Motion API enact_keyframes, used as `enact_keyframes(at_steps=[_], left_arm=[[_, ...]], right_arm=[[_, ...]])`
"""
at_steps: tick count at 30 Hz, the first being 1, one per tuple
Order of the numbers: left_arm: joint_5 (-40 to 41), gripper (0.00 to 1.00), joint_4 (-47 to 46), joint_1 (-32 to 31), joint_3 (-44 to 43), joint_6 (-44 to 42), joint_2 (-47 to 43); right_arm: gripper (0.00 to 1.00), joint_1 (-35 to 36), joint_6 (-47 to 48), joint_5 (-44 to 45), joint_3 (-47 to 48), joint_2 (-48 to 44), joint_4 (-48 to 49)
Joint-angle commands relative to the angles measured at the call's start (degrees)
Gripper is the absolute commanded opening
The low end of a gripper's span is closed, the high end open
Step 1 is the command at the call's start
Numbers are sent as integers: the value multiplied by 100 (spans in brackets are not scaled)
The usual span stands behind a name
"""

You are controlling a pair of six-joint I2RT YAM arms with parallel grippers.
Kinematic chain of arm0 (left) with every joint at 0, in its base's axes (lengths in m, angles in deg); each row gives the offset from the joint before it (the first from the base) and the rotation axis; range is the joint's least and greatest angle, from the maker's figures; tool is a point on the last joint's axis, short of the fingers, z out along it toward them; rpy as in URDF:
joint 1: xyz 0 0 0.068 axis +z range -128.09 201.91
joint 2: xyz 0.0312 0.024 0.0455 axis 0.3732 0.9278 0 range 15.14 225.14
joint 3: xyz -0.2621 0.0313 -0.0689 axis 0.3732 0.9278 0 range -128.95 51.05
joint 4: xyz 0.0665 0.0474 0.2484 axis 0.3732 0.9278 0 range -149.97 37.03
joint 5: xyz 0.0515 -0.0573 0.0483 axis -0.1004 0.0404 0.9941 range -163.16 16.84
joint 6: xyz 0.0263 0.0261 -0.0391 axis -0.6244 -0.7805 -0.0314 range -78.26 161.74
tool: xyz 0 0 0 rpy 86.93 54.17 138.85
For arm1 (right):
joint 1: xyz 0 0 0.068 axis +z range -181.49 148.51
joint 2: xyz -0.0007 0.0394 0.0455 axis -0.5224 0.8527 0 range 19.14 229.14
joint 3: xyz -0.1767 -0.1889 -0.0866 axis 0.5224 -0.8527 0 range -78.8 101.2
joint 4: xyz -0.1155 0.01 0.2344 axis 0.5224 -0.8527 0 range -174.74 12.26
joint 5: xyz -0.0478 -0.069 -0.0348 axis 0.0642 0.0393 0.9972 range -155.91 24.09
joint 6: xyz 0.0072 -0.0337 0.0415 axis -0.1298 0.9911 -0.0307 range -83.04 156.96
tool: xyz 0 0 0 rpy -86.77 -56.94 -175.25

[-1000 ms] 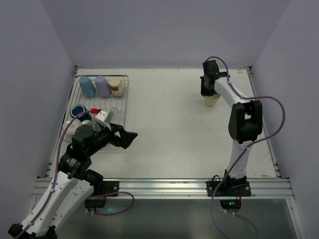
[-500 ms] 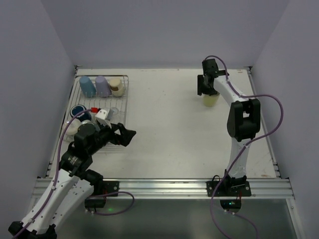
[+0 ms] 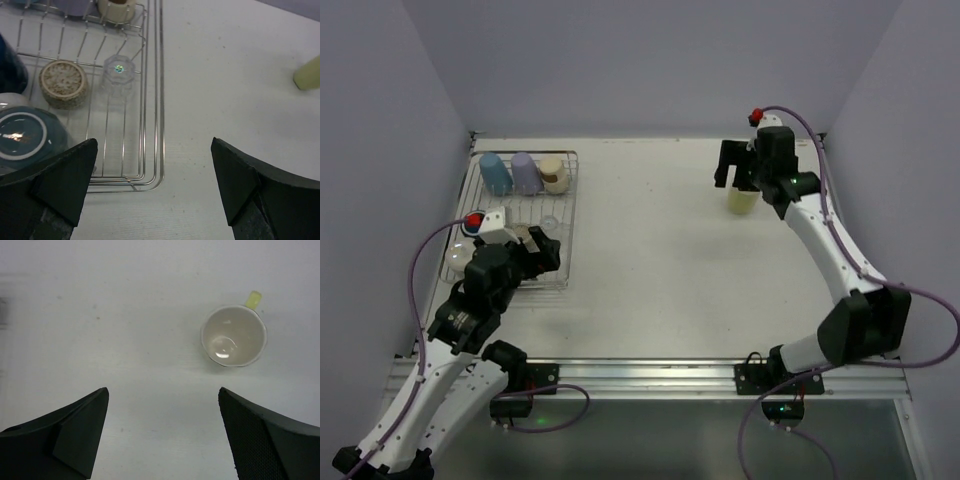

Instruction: Unload the cups from the dish rack

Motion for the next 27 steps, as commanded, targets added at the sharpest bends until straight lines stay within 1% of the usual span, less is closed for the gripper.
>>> enact_keyframes(at_steps=[1, 2, 3, 4, 7, 11, 14, 17, 18, 20, 21, 24, 27], left_arm=[[1506, 100, 396, 25, -246, 785, 85], [1829, 100, 467, 25, -272, 909, 164], [1972, 100, 624, 25, -281, 1058, 313], [2095, 100, 695, 25, -290, 1373, 384], [2438, 99, 862, 25, -220, 1910, 542], [3201, 98, 1109, 25, -36, 2316, 551], [3554, 98, 1284, 87, 44, 2518, 832], [3686, 99, 1320, 201, 61, 2581, 1192], [3705, 99, 1163, 323, 88, 2520, 1332], [3451, 100, 996, 560, 97, 2248, 1473], [3363, 100, 777, 814, 114, 2133, 1613], [3064, 100, 354, 1289, 193, 1790, 1816], [2914, 100, 72, 1379, 211, 1658, 1992]], right_arm=[[93, 391, -265, -745, -1006, -1034, 1202], [93, 575, -326, -894, -1210, -1184, 1318], [93, 664, -353, -991, -1552, -1438, 1423], [93, 734, -379, -1079, -1712, -1544, 1616], [93, 858, -520, -1439, -2275, -1861, 1941], [93, 858, -573, -1765, -2399, -1923, 1961], [93, 858, -564, -2090, -2390, -1958, 1978], [93, 858, -555, -2161, -2452, -1959, 2031], [93, 858, -555, -2170, -2452, -1950, 2013], [93, 858, -555, -2213, -2460, -1941, 2031], [93, 858, -555, -2240, -2469, -1924, 2031], [93, 858, -564, -2284, -2478, -1915, 2057], [93, 858, -581, -2363, -2496, -1888, 2092]])
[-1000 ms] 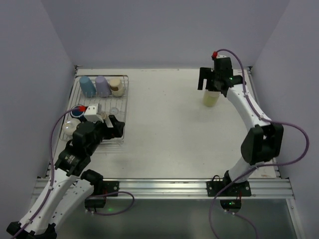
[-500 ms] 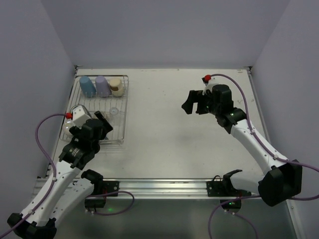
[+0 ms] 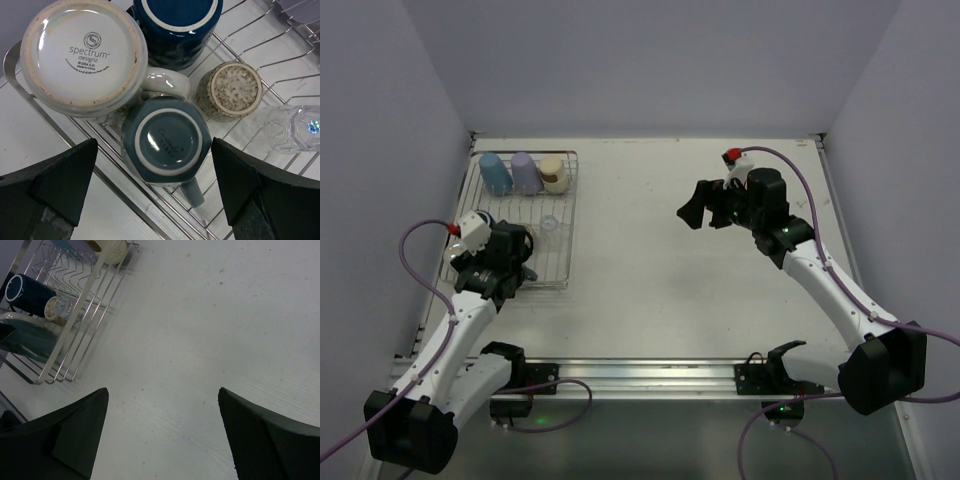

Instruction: Unload the cups from the dish rack

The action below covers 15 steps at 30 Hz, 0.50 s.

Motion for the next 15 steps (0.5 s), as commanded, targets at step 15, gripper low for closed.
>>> enact_keyframes(at_steps=[15], left_arm=[[-319, 79, -1194, 153, 337, -317, 497]], right_arm=[[93, 19, -94, -261, -65, -83, 318]])
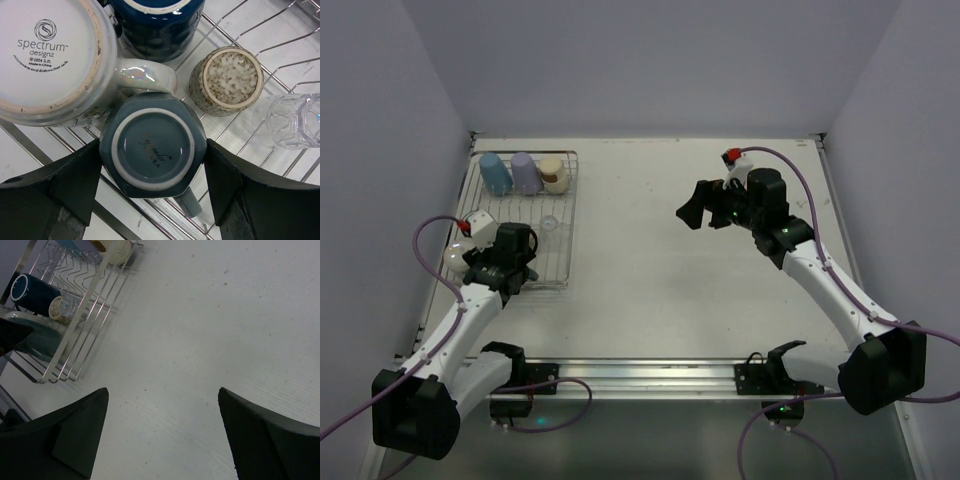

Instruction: Unload the cups from the dish rack

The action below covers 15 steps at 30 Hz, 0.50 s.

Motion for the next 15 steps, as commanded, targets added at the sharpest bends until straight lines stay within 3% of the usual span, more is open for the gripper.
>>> enact_keyframes(at_steps=[1, 4, 5, 8, 11, 15], left_arm=[[13, 77, -434, 37, 84, -13, -20], [-13, 62, -469, 37, 93, -22, 23], [-48, 51, -469, 37, 84, -31, -20], [-259, 33, -478, 37, 40, -118, -230], [-566, 21, -417, 28, -56, -294, -537], [-979, 13, -259, 28, -259, -522, -1021]], right_arm=[[93, 25, -57, -151, -37, -101, 230], [93, 26, -57, -134, -54, -145, 222], [93, 26, -57, -125, -55, -179, 222], [93, 34, -101, -134, -116, -276, 309], [93, 26, -197, -256, -186, -355, 485], [92, 52, -478, -432, -318, -382, 766]])
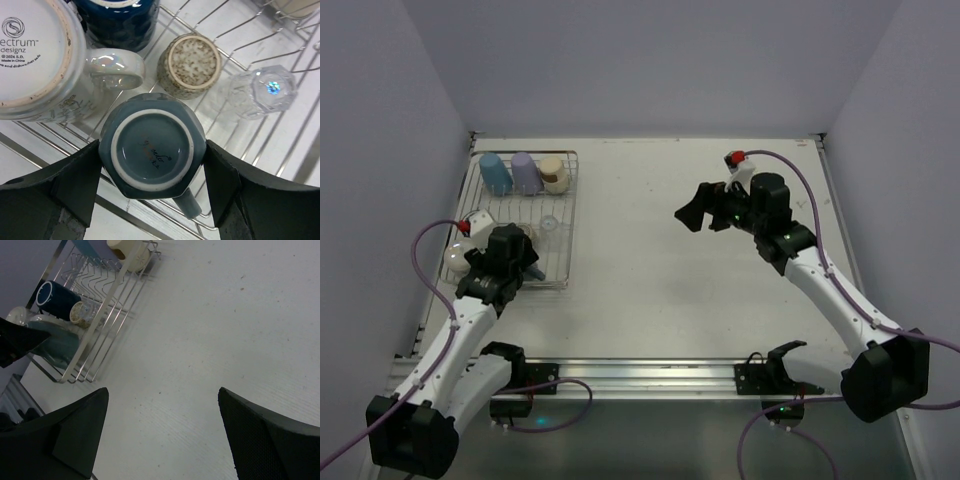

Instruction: Unload the cups from the dish rack

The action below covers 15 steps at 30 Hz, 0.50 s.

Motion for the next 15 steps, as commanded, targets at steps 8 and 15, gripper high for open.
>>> enact_keyframes(at_steps=[8, 15], left_arm=[[-1061, 9, 234, 28, -1058, -487, -1308], [-2511, 5, -19, 28, -1533, -426, -1502]], right_arm=[[92, 287, -1647, -637, -530, -236, 1880], [89, 1173, -2923, 195, -1330, -473, 3752]])
